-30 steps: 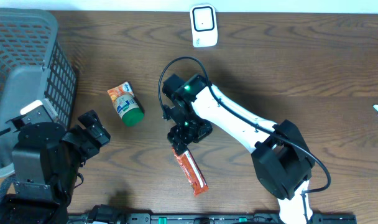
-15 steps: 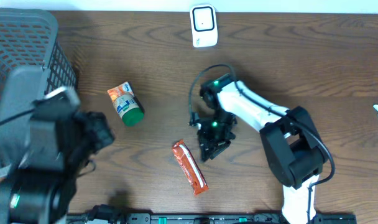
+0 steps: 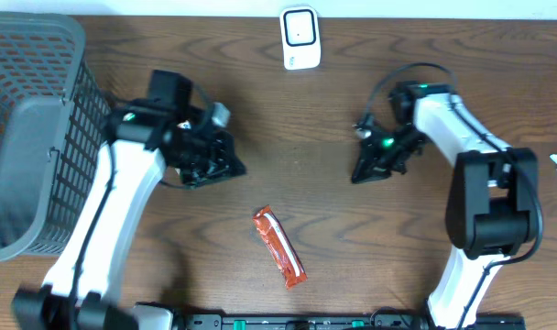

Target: Scan the item barcode

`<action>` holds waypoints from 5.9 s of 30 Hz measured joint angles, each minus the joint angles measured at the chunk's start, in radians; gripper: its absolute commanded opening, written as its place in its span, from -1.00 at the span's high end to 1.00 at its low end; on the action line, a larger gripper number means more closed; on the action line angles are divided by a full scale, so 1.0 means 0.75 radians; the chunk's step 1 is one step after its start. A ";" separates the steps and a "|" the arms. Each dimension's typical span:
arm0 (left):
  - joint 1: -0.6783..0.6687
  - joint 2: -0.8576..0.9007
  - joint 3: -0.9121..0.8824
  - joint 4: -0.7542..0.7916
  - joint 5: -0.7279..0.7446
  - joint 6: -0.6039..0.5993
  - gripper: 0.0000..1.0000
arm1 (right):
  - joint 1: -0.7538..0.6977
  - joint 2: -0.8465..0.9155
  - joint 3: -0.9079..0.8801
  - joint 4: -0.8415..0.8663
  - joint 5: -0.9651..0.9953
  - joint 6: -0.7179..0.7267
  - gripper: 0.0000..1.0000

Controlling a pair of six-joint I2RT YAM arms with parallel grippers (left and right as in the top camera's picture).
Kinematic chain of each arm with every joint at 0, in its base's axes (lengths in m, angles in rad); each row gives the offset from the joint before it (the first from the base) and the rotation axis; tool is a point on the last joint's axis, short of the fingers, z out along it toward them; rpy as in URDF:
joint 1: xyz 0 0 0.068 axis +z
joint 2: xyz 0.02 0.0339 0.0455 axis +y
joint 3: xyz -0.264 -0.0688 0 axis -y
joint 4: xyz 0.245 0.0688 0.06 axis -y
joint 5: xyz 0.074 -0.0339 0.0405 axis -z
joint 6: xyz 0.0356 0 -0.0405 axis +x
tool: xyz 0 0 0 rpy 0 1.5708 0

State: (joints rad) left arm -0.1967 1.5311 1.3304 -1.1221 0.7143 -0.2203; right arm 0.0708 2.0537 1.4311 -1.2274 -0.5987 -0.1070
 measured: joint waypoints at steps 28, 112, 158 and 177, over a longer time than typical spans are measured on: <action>-0.244 0.498 -0.057 -0.102 0.202 0.844 0.85 | -0.046 -0.002 0.000 0.021 0.066 0.007 0.97; -0.125 -0.917 -0.120 0.244 -0.752 0.184 -0.05 | 1.430 -0.129 -0.222 0.360 0.850 0.301 -0.38; -0.125 -0.917 -0.120 0.143 -0.817 0.184 -0.96 | 0.566 -0.422 -0.218 0.420 -0.702 0.120 0.97; -0.124 -0.917 -0.120 0.139 -0.817 0.184 -0.95 | 0.356 -0.037 -0.167 2.972 -1.242 1.530 0.97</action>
State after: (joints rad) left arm -0.2897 0.8433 1.2404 -1.0176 0.1013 -0.0822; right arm 0.3378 2.0262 1.3056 1.0019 -1.5303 1.0409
